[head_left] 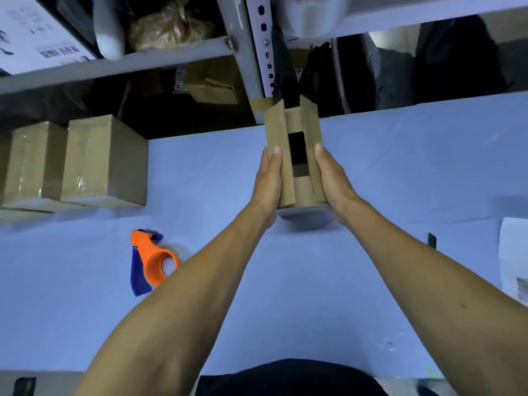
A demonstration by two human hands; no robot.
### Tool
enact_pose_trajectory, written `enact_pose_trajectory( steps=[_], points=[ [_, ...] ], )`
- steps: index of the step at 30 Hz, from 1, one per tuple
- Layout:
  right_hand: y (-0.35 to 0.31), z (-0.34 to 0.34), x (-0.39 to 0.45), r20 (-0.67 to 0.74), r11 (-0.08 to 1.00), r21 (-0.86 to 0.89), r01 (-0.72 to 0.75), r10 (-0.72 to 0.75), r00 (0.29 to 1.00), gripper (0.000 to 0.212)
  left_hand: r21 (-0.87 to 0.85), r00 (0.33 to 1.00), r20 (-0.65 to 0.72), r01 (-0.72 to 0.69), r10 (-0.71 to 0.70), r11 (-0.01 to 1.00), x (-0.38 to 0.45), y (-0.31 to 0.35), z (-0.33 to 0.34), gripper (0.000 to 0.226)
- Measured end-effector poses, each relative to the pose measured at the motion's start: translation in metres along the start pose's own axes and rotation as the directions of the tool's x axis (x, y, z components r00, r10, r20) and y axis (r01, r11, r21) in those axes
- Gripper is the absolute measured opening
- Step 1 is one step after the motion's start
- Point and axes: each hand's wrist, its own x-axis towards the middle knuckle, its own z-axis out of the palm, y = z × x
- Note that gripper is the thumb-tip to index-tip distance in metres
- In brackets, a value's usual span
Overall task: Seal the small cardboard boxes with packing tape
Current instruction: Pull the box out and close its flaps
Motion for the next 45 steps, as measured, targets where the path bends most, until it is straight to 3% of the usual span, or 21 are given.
enact_pose_trajectory(
  steps=[4,8,11,14,18,26,33,40,45],
  points=[
    [0.016,0.004,-0.033,0.029,1.000,0.014,-0.020,0.019,0.999,0.060,-0.020,0.998,0.057,0.031,-0.029,0.999,-0.033,-0.016,-0.010,0.079],
    [0.046,0.012,-0.064,0.038,0.998,0.007,-0.059,0.059,0.998,0.070,0.000,0.993,0.117,0.021,-0.021,1.000,-0.064,-0.040,-0.017,0.063],
    [0.060,0.017,-0.078,-0.015,0.999,0.033,-0.043,0.044,0.999,0.062,0.014,0.997,0.080,-0.011,0.010,1.000,-0.074,-0.052,-0.019,0.049],
    [0.064,0.019,-0.084,-0.043,1.000,-0.002,-0.030,0.030,0.999,0.045,0.017,0.999,0.036,-0.004,0.004,1.000,-0.079,-0.060,-0.018,0.057],
    [0.064,0.022,-0.085,-0.101,0.990,-0.137,-0.028,0.014,0.995,0.050,0.074,0.997,-0.072,-0.021,0.027,0.997,-0.081,-0.066,-0.016,0.044],
    [0.063,0.051,-0.104,-0.127,0.967,-0.256,0.003,-0.036,0.991,0.045,0.073,0.998,-0.043,-0.051,0.054,0.996,-0.103,-0.067,-0.041,0.044],
    [0.048,0.122,-0.140,-0.160,0.953,-0.281,0.117,-0.167,0.973,0.035,0.073,0.979,-0.021,-0.199,0.202,0.977,-0.135,-0.056,-0.113,0.032],
    [0.049,0.241,-0.185,-0.179,0.936,-0.293,0.196,-0.255,0.950,0.038,0.055,0.958,-0.023,-0.286,0.287,0.957,-0.179,-0.049,-0.233,0.026],
    [0.055,0.319,-0.207,-0.150,0.916,-0.313,0.250,-0.308,0.940,0.039,0.093,0.956,-0.060,-0.282,0.288,0.955,-0.204,-0.054,-0.313,0.041]
  ],
)
